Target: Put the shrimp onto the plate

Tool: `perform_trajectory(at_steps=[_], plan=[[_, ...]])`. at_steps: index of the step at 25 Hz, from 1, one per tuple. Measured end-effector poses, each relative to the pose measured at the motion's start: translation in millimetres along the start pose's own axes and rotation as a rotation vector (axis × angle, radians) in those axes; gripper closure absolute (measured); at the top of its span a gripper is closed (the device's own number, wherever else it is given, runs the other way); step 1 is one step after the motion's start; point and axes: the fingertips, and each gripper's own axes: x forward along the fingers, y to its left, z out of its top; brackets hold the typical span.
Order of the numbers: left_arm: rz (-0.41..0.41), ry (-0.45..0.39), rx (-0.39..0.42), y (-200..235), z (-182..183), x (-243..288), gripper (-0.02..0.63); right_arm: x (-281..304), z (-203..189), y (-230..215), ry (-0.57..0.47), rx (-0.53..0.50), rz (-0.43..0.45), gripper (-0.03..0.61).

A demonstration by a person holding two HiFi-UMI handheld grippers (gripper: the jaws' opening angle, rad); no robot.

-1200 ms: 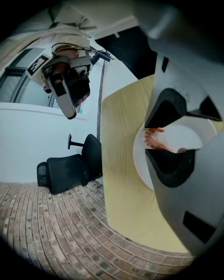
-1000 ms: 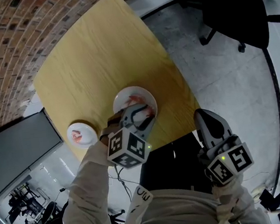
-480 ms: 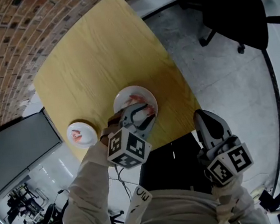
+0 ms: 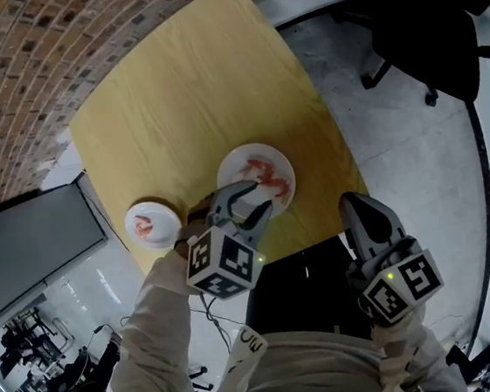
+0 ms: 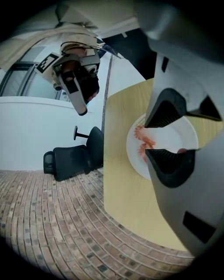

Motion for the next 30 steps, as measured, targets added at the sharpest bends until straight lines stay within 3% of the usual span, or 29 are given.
perform_trajectory(at_steps=[6,23,30], plan=[[0.065,0.017,-0.055,14,-32,-25,0.462,22,-6,29,0.032,-0.030,0.058,0.554],[0.250,0.081,-0.278,39,-168,-108,0.462,99,-46,142,0.174,-0.129,0.257,0.555],[0.291,0.083,-0.315,48,-209,-130,0.462,121,-66,181,0.214,-0.148,0.295,0.554]])
